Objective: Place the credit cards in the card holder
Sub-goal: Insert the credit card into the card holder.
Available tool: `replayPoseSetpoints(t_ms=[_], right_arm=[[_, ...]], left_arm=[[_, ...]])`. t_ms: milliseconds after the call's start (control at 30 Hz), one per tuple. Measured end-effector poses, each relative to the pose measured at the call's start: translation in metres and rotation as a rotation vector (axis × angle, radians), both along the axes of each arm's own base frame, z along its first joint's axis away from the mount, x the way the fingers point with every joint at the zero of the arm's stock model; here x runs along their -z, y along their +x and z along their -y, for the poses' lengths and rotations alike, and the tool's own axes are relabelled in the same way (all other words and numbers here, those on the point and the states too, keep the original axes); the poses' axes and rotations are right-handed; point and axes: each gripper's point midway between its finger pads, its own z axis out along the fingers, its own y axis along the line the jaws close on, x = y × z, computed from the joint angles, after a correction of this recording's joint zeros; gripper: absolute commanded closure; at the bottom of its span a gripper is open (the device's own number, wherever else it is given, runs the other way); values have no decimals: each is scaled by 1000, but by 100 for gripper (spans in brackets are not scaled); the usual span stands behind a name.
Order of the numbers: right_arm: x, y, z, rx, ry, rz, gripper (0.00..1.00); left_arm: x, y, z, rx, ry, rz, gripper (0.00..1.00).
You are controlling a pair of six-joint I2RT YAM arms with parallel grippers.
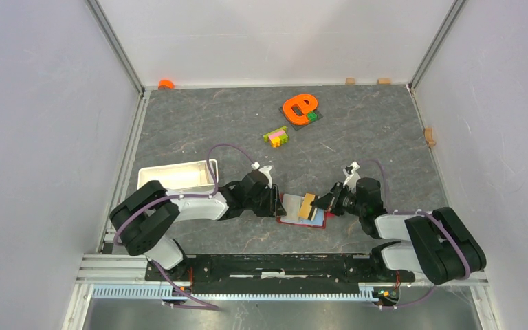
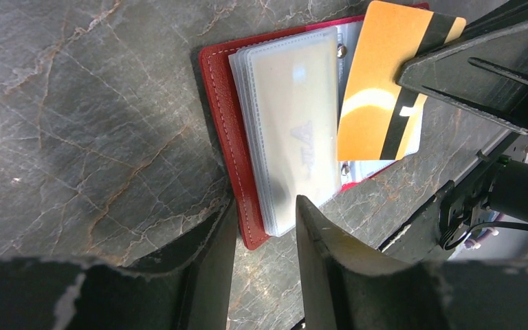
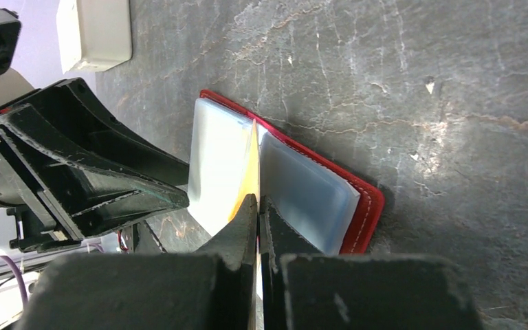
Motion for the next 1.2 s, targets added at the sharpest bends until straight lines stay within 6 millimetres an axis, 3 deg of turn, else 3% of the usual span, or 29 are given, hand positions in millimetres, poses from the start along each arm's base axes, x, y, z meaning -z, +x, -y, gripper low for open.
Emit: replayPoseSetpoints(t_ms=[667,1200], right_arm=[[7,-11,-12,-52,8,-28,100],[15,-15,-7,-23,-13,-59,100]], left_arm=[[3,3,0,-7,7,-4,69],[4,4,0,-9,10,-4,73]])
